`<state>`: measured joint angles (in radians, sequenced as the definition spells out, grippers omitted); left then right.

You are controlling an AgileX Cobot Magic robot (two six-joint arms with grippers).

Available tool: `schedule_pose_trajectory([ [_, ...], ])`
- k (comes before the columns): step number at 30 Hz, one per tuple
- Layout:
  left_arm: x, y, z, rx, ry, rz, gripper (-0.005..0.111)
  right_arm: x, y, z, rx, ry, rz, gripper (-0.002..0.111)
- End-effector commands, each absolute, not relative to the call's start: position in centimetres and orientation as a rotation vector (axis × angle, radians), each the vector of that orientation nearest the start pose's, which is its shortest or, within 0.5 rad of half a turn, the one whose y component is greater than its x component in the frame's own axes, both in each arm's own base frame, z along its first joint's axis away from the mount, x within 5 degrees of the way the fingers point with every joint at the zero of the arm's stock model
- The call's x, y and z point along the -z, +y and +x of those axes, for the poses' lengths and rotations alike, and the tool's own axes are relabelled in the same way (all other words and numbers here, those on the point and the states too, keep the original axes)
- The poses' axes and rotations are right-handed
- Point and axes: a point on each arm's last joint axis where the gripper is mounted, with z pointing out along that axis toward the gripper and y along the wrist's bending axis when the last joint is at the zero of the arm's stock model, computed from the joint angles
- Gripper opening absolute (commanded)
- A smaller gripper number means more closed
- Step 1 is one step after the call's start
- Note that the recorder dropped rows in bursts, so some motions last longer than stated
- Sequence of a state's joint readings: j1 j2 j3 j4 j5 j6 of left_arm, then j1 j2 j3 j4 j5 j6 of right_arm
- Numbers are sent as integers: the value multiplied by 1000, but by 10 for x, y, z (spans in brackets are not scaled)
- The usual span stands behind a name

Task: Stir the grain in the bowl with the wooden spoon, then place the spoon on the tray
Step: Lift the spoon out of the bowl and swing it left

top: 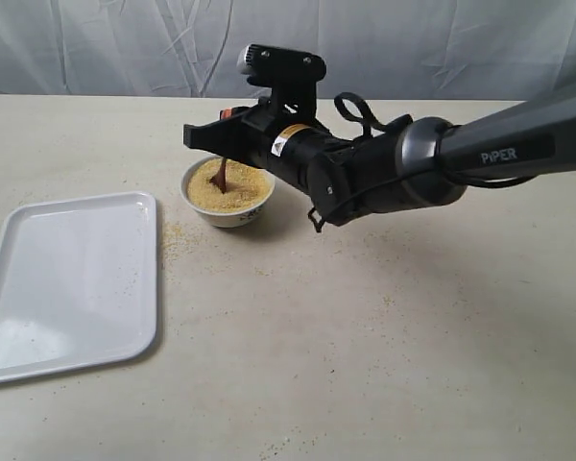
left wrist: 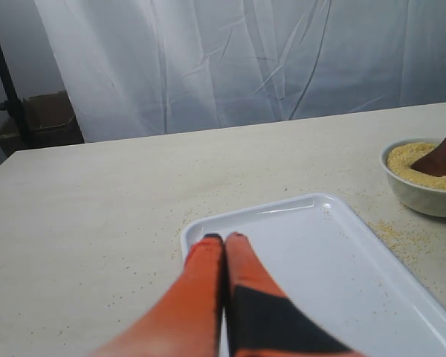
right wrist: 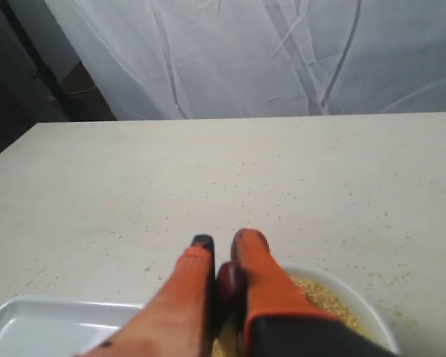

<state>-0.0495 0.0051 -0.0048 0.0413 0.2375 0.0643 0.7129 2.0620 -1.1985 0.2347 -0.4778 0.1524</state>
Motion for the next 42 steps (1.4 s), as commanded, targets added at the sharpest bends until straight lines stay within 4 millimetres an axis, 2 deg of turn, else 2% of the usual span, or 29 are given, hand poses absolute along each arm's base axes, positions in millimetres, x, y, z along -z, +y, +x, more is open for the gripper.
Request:
schedule_pose_trajectory([
  [1,-192,-2,55,-46,1717,132,0,-202,269,351,-622,1857,-219,-1],
  [5,-192,-2,55,-46,1717,132,0,-228,265,346,-643,1813,-217,-1],
  [8,-192,-2,55,-46,1717,132,0,-232,264,345,-645,1822,-221,-1],
  [11,-192,-2,55,-46,1717,132,0,-222,265,346,-613,1843,-257,-1],
  [16,-192,-2,55,-46,1717,132,0,-185,270,351,-537,1908,-335,-1],
  [18,-192,-2,55,-46,1717,132,0,-188,269,351,-539,1902,-334,-1],
  [21,-192,-2,55,-46,1717,132,0,-213,269,348,-566,1816,-316,-1],
  [25,-192,-2,55,-46,1717,132,0,-266,261,337,-611,1682,-281,-1],
  [28,-192,-2,55,-46,1717,132,0,-297,254,328,-636,1619,-266,-1],
  [31,-192,-2,55,-46,1717,132,0,-315,256,326,-691,1688,-256,-1],
  [33,-192,-2,55,-46,1717,132,0,-318,264,329,-736,1819,-253,-1],
  [38,-192,-2,55,-46,1717,132,0,-296,294,345,-829,2153,-225,-1],
  [40,-192,-2,55,-46,1717,132,0,-280,313,353,-921,2272,-235,-1],
  [42,-192,-2,55,-46,1717,132,0,-265,336,359,-1091,2340,-299,-1],
])
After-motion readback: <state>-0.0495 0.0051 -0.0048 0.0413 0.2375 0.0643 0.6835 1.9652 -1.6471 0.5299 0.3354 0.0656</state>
